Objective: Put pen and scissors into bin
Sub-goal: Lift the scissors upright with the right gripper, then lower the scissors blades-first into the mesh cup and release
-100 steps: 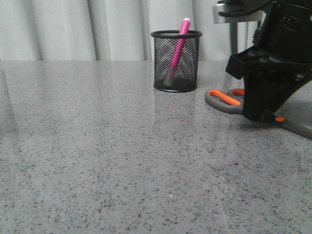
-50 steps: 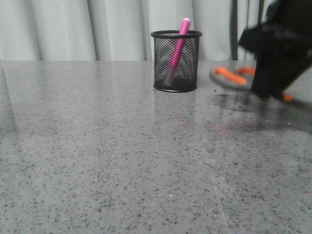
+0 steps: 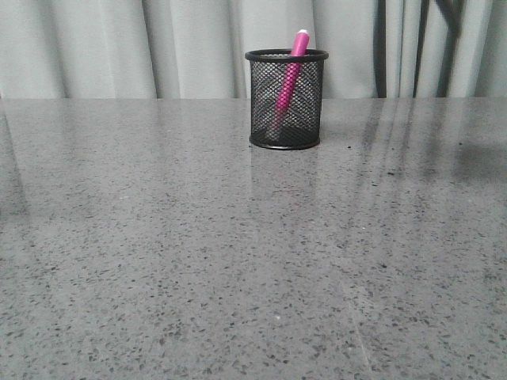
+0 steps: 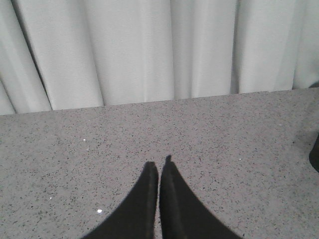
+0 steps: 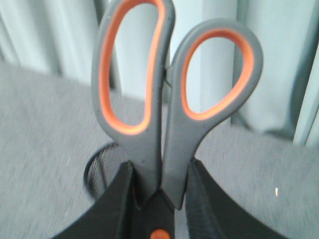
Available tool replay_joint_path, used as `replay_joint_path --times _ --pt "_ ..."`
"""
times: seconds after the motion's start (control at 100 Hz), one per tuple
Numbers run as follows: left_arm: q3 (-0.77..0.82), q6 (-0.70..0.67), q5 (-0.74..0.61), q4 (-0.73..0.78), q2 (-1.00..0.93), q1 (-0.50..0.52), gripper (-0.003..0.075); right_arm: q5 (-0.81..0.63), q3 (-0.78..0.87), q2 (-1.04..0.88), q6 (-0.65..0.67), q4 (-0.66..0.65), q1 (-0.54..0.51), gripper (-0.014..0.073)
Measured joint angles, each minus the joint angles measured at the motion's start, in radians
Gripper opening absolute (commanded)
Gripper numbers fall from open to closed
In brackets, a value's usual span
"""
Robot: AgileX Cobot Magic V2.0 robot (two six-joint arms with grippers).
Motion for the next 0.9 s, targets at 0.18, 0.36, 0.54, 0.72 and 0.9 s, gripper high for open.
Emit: replay_joint_path --times 0.18,0.36,0.54,0.72,0.9 --pt "0.000 0.000 0.000 0.000 0.000 0.000 -0.0019 -0.332 0.000 0.146 0.000 0.007 0.020 -0.0076" --pt "0.000 0.000 0.000 0.000 0.000 0.000 -0.0019 -0.570 -0.057 0.298 0.000 0.013 0.080 -0.0076" --pt "0.000 0.000 0.000 0.000 0.000 0.000 -0.0019 -0.648 -0.156 0.422 0.000 0.013 0.110 -0.0076" --pt "0.000 0.000 0.000 0.000 0.000 0.000 -0.0019 -0.637 -0.167 0.495 0.000 0.015 0.110 -0.0076" --pt "0.000 0.000 0.006 0.000 0.000 0.000 -0.0019 -0.647 -0.107 0.513 0.021 0.015 0.119 -0.0076"
